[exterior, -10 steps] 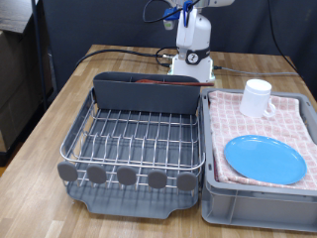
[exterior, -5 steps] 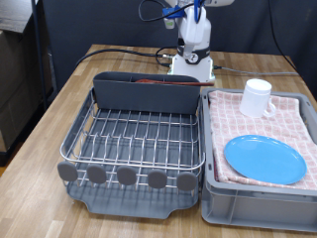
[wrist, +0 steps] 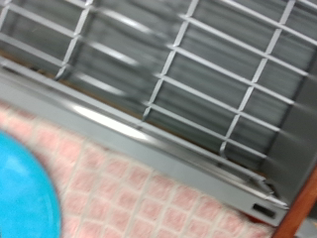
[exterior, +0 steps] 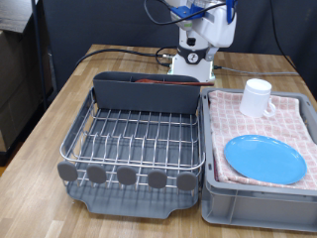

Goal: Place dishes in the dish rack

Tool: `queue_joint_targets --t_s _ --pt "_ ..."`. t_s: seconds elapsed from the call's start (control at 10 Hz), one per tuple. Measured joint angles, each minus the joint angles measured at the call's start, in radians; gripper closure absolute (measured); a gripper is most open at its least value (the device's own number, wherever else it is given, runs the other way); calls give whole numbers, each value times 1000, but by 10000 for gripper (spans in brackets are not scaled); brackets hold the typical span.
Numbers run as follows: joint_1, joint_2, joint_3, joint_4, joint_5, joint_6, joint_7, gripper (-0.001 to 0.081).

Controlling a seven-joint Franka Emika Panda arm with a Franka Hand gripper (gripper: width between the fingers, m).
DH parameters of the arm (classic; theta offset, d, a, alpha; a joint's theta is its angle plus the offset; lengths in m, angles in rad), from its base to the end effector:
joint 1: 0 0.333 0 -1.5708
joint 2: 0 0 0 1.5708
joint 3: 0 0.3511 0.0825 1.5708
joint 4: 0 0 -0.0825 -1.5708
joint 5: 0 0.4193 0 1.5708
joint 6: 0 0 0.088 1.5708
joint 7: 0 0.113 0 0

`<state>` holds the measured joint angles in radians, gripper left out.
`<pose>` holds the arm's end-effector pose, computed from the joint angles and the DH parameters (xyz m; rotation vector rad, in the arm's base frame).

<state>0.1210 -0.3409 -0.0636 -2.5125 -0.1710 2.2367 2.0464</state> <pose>0.4480 0.0198 0.4154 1.8424 -2.5350 0.2097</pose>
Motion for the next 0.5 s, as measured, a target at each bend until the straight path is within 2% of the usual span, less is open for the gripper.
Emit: queue_joint_targets --t_s 0.3,0.5 --pt "43 61 9 69 20 8 -96 3" --pt "42 61 9 68 20 7 -91 3"
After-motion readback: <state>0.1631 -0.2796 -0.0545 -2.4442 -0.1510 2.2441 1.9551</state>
